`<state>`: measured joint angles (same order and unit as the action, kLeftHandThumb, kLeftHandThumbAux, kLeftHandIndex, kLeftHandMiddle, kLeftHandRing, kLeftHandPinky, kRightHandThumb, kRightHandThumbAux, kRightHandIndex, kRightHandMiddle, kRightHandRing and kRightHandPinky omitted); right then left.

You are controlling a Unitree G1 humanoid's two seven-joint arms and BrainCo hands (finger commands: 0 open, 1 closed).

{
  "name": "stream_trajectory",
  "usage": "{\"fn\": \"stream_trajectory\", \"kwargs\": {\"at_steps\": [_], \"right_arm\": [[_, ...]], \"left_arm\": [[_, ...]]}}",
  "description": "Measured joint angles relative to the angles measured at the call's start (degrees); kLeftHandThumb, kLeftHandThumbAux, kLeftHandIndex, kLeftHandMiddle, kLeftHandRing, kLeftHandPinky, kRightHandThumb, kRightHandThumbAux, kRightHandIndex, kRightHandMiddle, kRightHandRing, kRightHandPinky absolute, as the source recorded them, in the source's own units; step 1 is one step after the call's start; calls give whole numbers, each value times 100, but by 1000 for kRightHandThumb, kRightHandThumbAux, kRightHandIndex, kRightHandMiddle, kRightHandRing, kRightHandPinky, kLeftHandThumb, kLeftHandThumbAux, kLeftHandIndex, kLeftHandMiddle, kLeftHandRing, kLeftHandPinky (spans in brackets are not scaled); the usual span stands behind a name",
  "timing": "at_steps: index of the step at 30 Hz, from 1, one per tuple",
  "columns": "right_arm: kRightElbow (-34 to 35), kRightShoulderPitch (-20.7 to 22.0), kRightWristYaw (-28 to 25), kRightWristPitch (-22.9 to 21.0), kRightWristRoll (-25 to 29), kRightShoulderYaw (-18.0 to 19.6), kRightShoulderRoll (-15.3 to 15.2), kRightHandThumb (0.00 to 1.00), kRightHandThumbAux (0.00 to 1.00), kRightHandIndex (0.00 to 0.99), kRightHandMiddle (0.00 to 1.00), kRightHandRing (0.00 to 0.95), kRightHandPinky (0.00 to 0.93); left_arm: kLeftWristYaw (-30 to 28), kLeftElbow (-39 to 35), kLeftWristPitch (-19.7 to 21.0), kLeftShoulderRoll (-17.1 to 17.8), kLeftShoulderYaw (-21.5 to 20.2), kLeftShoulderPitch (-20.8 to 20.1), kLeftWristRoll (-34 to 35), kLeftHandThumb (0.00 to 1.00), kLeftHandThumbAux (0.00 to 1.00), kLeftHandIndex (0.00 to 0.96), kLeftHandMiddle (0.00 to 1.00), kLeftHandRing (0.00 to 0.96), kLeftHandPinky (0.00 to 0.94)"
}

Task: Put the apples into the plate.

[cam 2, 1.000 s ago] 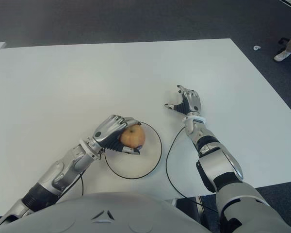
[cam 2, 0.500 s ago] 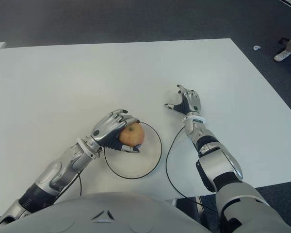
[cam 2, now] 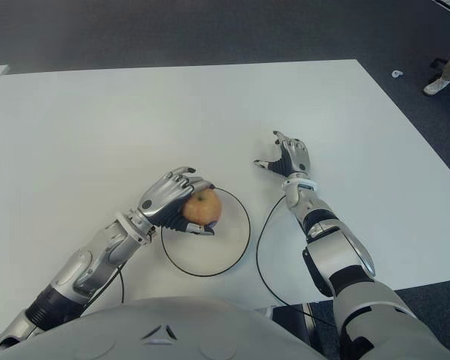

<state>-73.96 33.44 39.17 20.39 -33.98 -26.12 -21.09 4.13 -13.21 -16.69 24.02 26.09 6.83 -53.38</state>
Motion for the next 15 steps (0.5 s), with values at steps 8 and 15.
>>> {"fn": "stream_trajectory", "kwargs": {"at_steps": [8,15], "right_arm": [[0,3,-6,0,1,1,8,343,579,118,301,250,86],[-6,9,-24,0,2,2,14,350,587,119,316,264,85]], "left_arm": [[-135,-16,13,1,-7,21,-1,286,271,134,167,141,161],[-187,-124,24,-4,-34,26,0,281,279,131,164,137,157]]}}
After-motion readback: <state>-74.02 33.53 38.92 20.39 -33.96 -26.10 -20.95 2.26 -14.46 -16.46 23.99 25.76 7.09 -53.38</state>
